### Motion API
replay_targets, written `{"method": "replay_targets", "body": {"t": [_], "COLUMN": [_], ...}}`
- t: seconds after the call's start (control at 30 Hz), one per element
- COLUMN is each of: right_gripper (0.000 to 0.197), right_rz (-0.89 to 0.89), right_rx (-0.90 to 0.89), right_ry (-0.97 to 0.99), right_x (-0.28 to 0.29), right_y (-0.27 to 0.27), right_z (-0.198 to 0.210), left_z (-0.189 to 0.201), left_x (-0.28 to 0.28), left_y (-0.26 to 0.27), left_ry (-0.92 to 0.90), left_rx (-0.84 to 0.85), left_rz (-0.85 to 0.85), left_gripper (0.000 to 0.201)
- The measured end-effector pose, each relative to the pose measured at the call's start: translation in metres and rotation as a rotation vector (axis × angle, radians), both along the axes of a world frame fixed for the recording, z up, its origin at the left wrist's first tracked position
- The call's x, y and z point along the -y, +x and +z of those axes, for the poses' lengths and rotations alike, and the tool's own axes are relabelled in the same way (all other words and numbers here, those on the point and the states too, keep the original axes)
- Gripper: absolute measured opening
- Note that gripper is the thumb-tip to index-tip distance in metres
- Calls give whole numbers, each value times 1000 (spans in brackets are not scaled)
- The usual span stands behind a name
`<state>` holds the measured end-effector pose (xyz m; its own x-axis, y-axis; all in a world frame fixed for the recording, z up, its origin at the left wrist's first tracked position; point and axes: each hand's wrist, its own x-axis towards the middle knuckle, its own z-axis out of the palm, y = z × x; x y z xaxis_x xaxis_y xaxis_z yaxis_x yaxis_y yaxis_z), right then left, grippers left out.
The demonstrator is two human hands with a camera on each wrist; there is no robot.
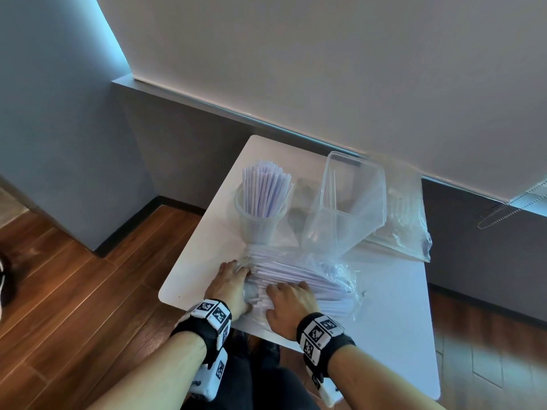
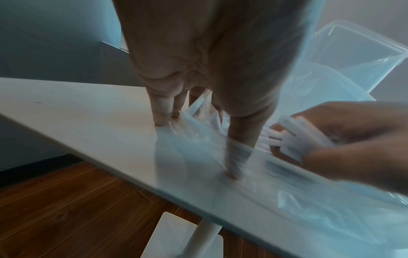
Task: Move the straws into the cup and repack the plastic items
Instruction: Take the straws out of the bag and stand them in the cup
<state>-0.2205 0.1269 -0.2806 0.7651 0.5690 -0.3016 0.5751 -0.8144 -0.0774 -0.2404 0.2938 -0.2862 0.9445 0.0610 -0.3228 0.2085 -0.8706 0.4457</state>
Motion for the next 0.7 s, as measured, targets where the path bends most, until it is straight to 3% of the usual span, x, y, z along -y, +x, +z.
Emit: {"method": "replay_targets", "body": {"t": [0.2,0.23,0.37,0.47,0.6,0.7], "right_gripper": [22,19,42,32,20,43], "right_rz": [-83,-95,-180,-356,-530,-524], "right_rx": [-33,-36,-64,-171,-294,-317], "right_ry": [232,314,743,1067,1005,812], "right_x": [18,20,21,21,27,31], "right_y": [8,9,9,5,0,4], "right_z": [20,28,72,87,63,48], "left_z": [1,2,3,2,2,3], "left_x": [-1,-1,0,0,0,0], "left_y": [1,1,2,2,1,1], "left_ry": [-4,-2,5,2,6,13], "left_rx": [-8,-15,-20,-5,-11,-16], "left_rz": [-13,-11,-11,-13,-17,-15], "left_gripper": [74,75,78,77,80,78]}}
